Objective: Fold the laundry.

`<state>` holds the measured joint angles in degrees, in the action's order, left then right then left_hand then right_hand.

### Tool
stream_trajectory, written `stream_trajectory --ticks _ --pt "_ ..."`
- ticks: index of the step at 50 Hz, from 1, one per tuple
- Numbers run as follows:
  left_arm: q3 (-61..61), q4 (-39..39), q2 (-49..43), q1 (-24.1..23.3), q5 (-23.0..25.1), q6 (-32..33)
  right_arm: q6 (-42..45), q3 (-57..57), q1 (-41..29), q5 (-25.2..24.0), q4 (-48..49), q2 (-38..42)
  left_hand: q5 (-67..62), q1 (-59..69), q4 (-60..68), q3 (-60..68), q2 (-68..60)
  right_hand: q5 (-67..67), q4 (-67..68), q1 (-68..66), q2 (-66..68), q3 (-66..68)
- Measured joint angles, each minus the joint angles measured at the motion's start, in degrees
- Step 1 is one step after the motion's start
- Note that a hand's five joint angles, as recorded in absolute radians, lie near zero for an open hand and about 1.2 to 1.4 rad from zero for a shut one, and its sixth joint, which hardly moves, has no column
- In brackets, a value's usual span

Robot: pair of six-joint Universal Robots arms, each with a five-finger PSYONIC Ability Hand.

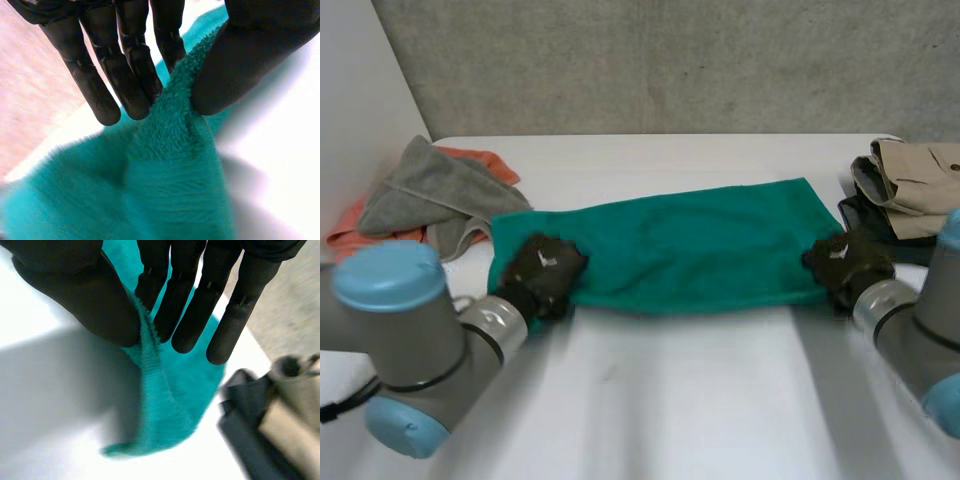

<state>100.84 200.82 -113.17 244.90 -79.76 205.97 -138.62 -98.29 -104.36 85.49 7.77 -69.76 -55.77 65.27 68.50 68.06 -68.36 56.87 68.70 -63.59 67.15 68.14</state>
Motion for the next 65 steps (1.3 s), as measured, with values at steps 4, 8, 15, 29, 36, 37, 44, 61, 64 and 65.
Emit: stream_trajectory --ticks 4,8,15,29,36,37,44,61,64,65 --pt "1.08 -5.03 10.92 -0.46 -2.23 -0.28 3.37 2.14 -0.04 0.12 -5.93 -8.53 0.0 0.01 0.0 0.0 -0.03 0.0 0.0 0.0 0.0 0.0" --pt "1.19 -12.26 20.04 -0.91 -2.98 -0.38 6.26 4.65 -0.14 0.13 -12.51 -14.87 0.0 0.01 0.0 0.05 -0.04 0.0 0.0 0.0 0.0 0.0" --pt "-0.96 -27.87 28.52 -1.24 -3.2 -0.08 13.28 10.48 -0.21 0.18 -30.63 -23.88 0.0 0.0 0.1 0.08 -0.05 0.0 0.0 0.0 0.0 0.0" --pt "-15.55 -29.71 -2.41 1.77 -6.56 9.97 16.08 17.32 -1.76 7.43 -26.81 1.93 0.0 0.01 0.23 0.08 -0.05 1.15 0.0 0.0 0.0 0.01" --pt "-34.69 -17.37 -10.45 2.88 -9.15 13.63 15.5 32.26 -2.92 11.74 -13.06 10.45 -0.01 0.0 0.23 0.09 -0.07 2.2 0.0 0.0 0.0 0.02" --pt "-37.57 -14.26 -10.84 2.9 -9.19 13.76 15.09 34.89 -3.27 11.88 -9.62 10.86 -0.5 0.0 0.24 0.09 -0.08 2.2 0.0 0.0 0.0 0.03" --pt "-49.29 6.56 -9.38 2.89 -8.43 13.04 12.14 42.96 -5.06 10.09 17.43 7.67 -1.41 0.01 0.23 0.1 -0.13 2.7 0.0 0.0 0.0 0.03" --pt "-18.84 3.85 1.06 5.07 -7.17 6.93 9.19 22.81 -6.65 7.15 10.97 2.22 -1.93 0.01 0.24 0.33 -0.29 2.73 0.01 0.0 0.0 0.26" --pt "-12.35 3.74 1.39 5.05 -6.06 6.87 8.21 18.46 -6.34 6.59 7.65 1.99 -1.93 0.01 0.25 0.33 -0.31 2.73 0.01 0.0 0.0 0.26" --pt "-10.38 3.76 1.34 5.03 -5.58 6.9 7.44 15.7 -5.93 6.21 5.68 2.03 -1.93 0.01 0.24 0.33 -0.31 2.73 0.01 0.0 0.0 0.27"
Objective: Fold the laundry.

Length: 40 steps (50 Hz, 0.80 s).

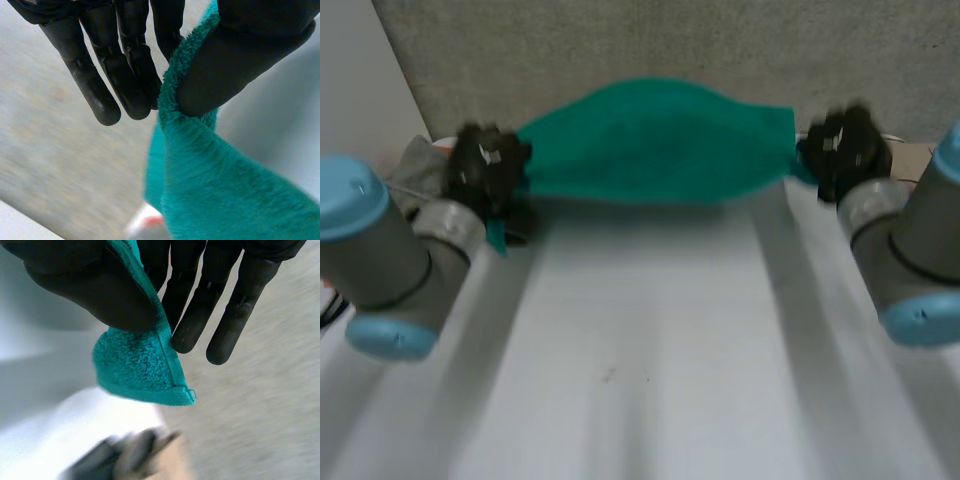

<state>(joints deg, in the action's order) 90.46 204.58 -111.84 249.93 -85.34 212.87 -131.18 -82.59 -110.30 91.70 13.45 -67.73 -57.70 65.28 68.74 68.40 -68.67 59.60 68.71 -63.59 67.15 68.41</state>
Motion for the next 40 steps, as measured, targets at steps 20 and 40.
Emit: stream_trajectory --ticks 20,40 --pt "10.28 0.72 -7.94 3.65 3.22 1.25 -9.78 -12.14 6.19 -5.71 -4.58 3.66 28.3 -25.19 -29.28 -28.46 28.86 0.0 0.0 0.0 0.0 0.0" --pt "16.14 0.64 -4.81 6.17 0.57 1.32 -9.9 -12.46 7.55 -5.21 -4.53 3.44 26.48 -23.58 -27.56 -26.99 27.24 0.0 0.0 0.0 0.0 0.0"
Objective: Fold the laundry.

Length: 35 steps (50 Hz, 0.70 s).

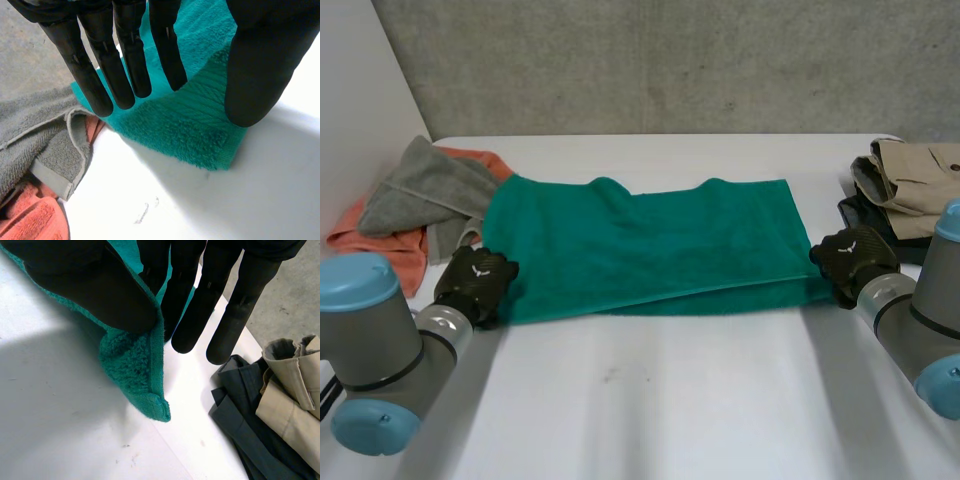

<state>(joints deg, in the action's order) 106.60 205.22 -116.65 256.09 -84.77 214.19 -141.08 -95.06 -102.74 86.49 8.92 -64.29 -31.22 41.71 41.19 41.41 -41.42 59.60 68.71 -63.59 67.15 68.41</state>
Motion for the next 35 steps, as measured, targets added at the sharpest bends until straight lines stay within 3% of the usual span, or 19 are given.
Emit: stream_trajectory --ticks 2,3,4,12,19,25,30,35 --pt "0.19 0.0 -0.01 0.23 0.0 0.0 0.0 -0.03 0.0 0.01 -0.02 0.01 -6.0 6.99 6.26 6.04 -7.12 0.0 0.0 0.0 0.0 0.0" --pt "0.23 -0.02 -0.02 0.38 0.02 0.0 0.01 -0.04 0.01 0.02 -0.02 0.01 -18.4 19.77 18.88 18.45 -18.62 0.0 0.0 0.0 0.0 0.0" --pt "0.26 -0.06 0.01 0.64 0.04 0.0 0.04 -0.07 0.01 0.04 -0.04 0.01 -23.68 23.12 24.37 24.12 -24.34 0.0 0.0 0.0 0.0 0.0" --pt "0.76 -3.07 7.33 2.07 0.2 -0.33 2.04 -0.04 0.08 0.26 -2.92 -2.09 -25.04 23.12 27.32 26.74 -27.03 0.0 0.0 0.0 0.0 0.01" --pt "0.86 -18.54 25.05 1.82 0.6 -0.72 11.56 0.17 0.93 0.55 -19.69 -15.14 -25.04 23.12 27.36 26.74 -27.04 0.0 0.0 0.0 0.0 0.0" --pt "-0.54 -34.45 33.2 1.7 0.98 -0.28 20.73 -0.46 2.86 0.16 -32.95 -25.98 -25.04 23.12 27.53 26.74 -27.04 0.0 0.0 0.0 0.0 0.0" --pt "-1.21 -39.94 30.05 1.6 0.93 1.54 24.52 -2.1 3.4 -0.01 -35.87 -27.29 -25.04 23.12 27.54 26.74 -27.04 0.0 0.0 0.0 0.0 0.0" --pt "-3.01 -38.97 20.51 1.57 0.63 5.09 25.38 -2.41 3.22 0.96 -33.87 -19.73 -25.04 23.12 27.54 26.74 -27.04 0.0 0.0 0.0 0.0 0.01"
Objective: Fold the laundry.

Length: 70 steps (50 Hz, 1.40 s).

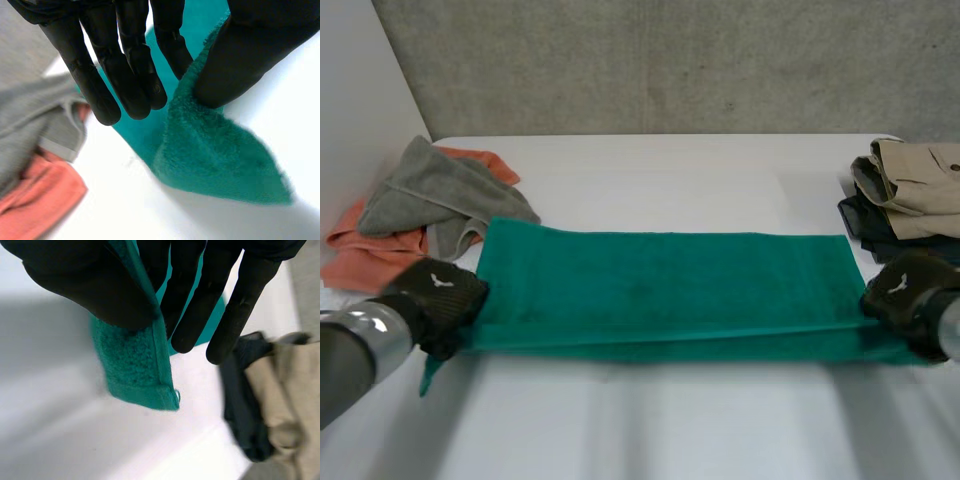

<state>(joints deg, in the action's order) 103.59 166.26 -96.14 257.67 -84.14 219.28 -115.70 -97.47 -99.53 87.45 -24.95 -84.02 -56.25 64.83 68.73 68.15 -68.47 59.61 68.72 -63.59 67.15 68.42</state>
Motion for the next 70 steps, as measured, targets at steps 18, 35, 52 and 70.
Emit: stream_trajectory --ticks 18,35,52,70 --pt "-48.35 25.62 -27.56 -5.89 -3.33 4.3 -3.21 36.58 -5.22 10.04 35.43 23.31 0.0 0.0 0.02 0.05 0.0 0.0 0.0 0.0 0.0 -0.01" --pt "-41.29 44.94 -23.99 -3.9 -2.78 -6.82 -8.93 32.52 -6.28 5.66 54.28 18.92 -0.93 0.0 0.03 0.05 -0.08 0.0 0.0 0.0 0.0 -0.01" --pt "-11.98 43.48 -24.07 -4.77 1.61 -6.26 -16.01 17.65 -5.51 4.46 34.72 26.68 -0.93 0.0 0.03 0.28 -0.22 0.0 0.0 0.0 0.0 -0.01" --pt "15.31 2.81 6.94 -2.99 0.28 7.51 2.13 -8.43 5.29 2.05 3.55 2.36 -0.93 0.0 0.03 0.28 -0.22 0.0 0.0 0.0 0.0 -0.01"
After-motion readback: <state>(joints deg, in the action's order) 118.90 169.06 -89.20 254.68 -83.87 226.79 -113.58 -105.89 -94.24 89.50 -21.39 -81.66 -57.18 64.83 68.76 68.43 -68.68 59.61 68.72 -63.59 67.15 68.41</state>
